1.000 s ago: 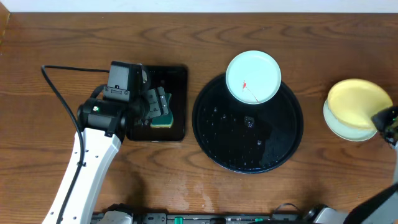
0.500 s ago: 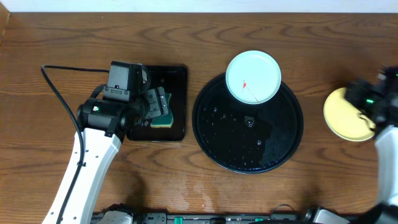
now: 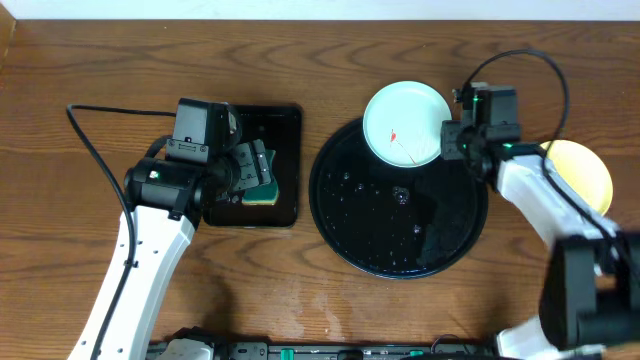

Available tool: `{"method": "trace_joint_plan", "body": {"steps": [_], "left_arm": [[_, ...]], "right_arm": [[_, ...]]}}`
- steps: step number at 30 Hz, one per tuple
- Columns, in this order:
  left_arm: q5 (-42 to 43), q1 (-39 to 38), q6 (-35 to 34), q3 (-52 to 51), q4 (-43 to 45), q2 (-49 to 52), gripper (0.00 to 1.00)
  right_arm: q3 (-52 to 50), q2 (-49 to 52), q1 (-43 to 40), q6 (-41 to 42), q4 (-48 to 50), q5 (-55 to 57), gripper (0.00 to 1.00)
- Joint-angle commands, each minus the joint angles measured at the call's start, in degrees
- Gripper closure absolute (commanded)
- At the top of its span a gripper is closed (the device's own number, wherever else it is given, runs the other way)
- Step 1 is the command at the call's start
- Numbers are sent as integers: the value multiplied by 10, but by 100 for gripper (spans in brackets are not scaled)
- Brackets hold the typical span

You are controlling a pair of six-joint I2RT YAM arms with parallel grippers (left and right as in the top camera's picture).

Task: Clean dirty plates on tray and stack at the side
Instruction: 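Grip the remaining pale green plate rim and drag it onto the tray center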

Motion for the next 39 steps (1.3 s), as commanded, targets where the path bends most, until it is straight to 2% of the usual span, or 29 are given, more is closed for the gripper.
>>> {"method": "trace_joint_plan", "body": {"steps": [1, 5, 7, 8, 9, 10, 11, 14, 20, 28, 31, 36, 39], "left_arm": [[-1, 2, 5, 13, -2, -2, 16], [-1, 2, 5, 13, -2, -2, 16], [-1, 2, 5, 13, -2, -2, 16], [-1, 2, 5, 13, -2, -2, 16], [-1, 2, 5, 13, -2, -2, 16], [-1, 2, 5, 13, -2, -2, 16], [-1, 2, 5, 13, -2, -2, 16], [-1, 2, 5, 13, -2, -2, 16], [-1, 2, 5, 13, -2, -2, 15], [-1, 2, 5, 13, -2, -2, 16], [-1, 2, 5, 13, -2, -2, 16], [-1, 2, 5, 13, -2, -2, 16], [-1, 2, 5, 13, -2, -2, 15]], "right_arm": [[3, 44, -3, -19, 22, 18, 53], [3, 85, -3, 13, 35, -12, 50], [3, 104, -3, 33, 42, -12, 56], [3, 114, -3, 42, 46, -12, 68], [3, 119, -3, 52, 47, -12, 88], [3, 119, -3, 57, 42, -12, 96], [3, 119, -3, 62, 38, -12, 99], [3, 96, -3, 96, 11, -13, 99], [3, 3, -1, 186, -103, -14, 99], [3, -87, 30, 238, -250, -22, 99], [3, -90, 43, 223, -266, -11, 99], [3, -89, 41, 156, -219, 3, 99], [3, -82, 41, 119, -184, 22, 94]]}}
